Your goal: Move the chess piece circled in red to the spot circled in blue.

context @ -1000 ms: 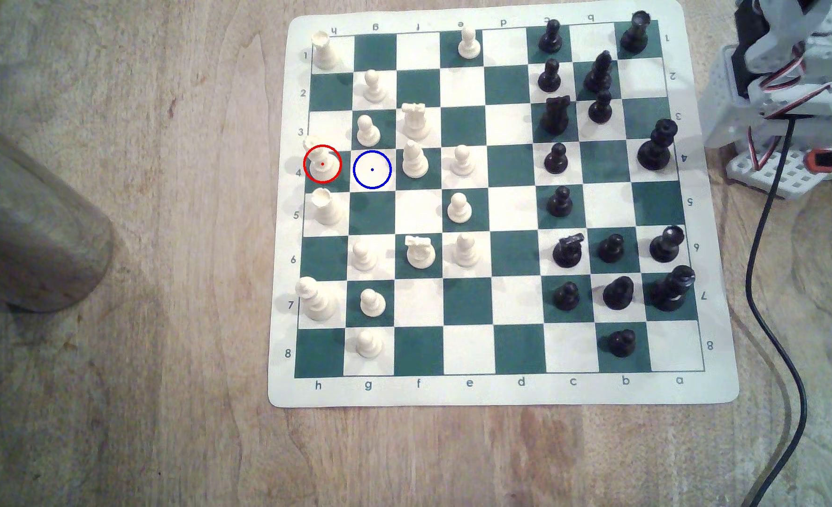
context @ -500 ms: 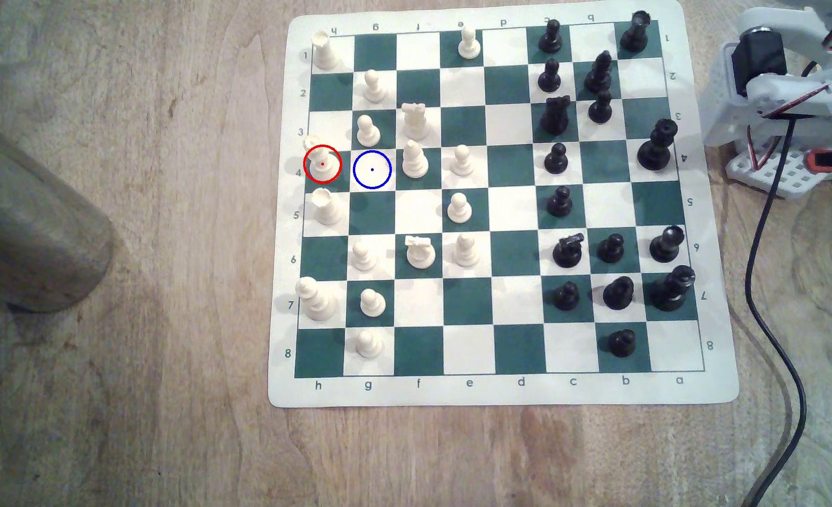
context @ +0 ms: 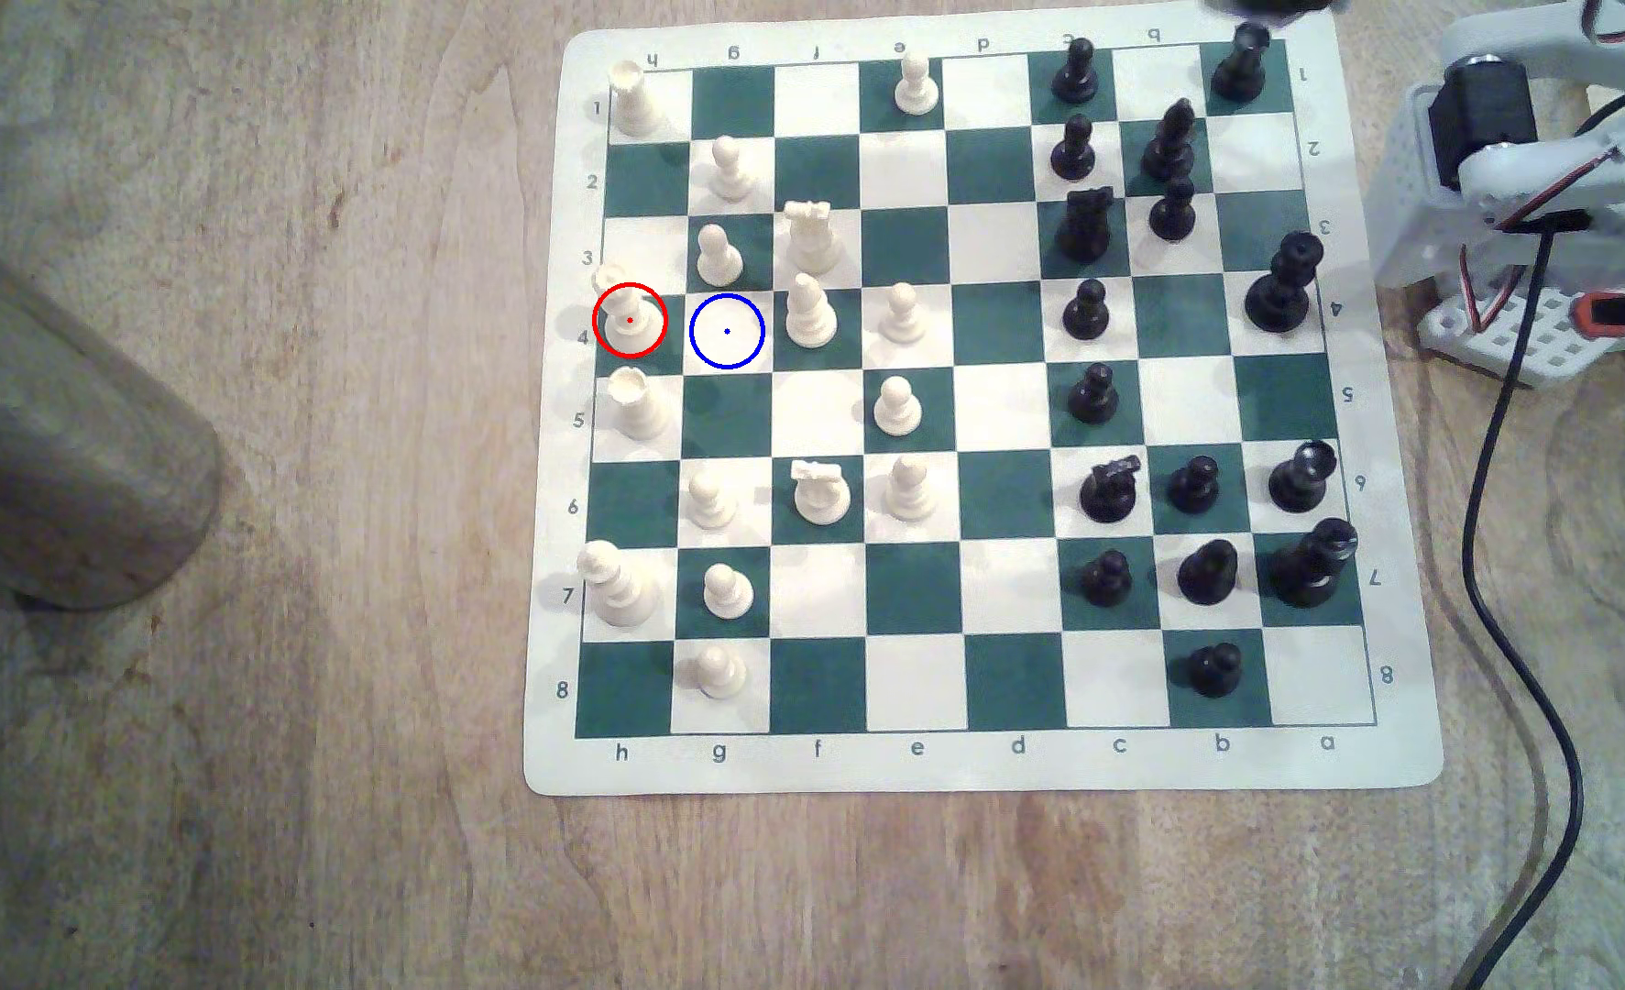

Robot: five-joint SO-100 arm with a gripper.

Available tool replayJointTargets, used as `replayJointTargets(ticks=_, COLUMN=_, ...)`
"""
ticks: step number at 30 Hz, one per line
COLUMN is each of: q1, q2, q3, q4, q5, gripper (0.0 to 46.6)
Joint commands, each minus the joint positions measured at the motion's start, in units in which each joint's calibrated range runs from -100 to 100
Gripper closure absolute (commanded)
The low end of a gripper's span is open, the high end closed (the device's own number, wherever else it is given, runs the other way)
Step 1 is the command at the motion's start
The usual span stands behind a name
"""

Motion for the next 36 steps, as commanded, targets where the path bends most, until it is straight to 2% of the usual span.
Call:
replayJointTargets(ticks=1, q1=-0.9, q2=8.9, q3=-9.0, q4=2.2, q5=-0.7, gripper=42.4)
replayJointTargets(ticks=3, q1=-0.9, q2=11.2, q3=-9.2, q4=1.7, q5=-1.0, gripper=42.4)
replayJointTargets(ticks=7, q1=-0.4, q2=20.7, q3=-15.7, q4=1.7, q5=-3.1, gripper=42.0)
replayJointTargets(ticks=8, q1=0.0, q2=25.5, q3=-19.9, q4=1.7, q5=-4.3, gripper=41.4)
replayJointTargets(ticks=16, q1=-0.3, q2=41.5, q3=-30.3, q4=2.2, q5=-5.7, gripper=41.8)
replayJointTargets(ticks=18, q1=-0.4, q2=46.6, q3=-33.9, q4=2.2, q5=-6.6, gripper=40.4)
replayJointTargets(ticks=22, q1=-0.7, q2=55.4, q3=-40.8, q4=1.7, q5=-8.5, gripper=34.6)
replayJointTargets(ticks=26, q1=-0.8, q2=62.2, q3=-46.4, q4=3.6, q5=-10.8, gripper=32.0)
replayJointTargets(ticks=31, q1=0.0, q2=67.6, q3=-50.3, q4=3.6, q5=-13.9, gripper=30.6)
replayJointTargets(ticks=36, q1=0.4, q2=72.5, q3=-57.2, q4=5.6, q5=-15.7, gripper=30.1)
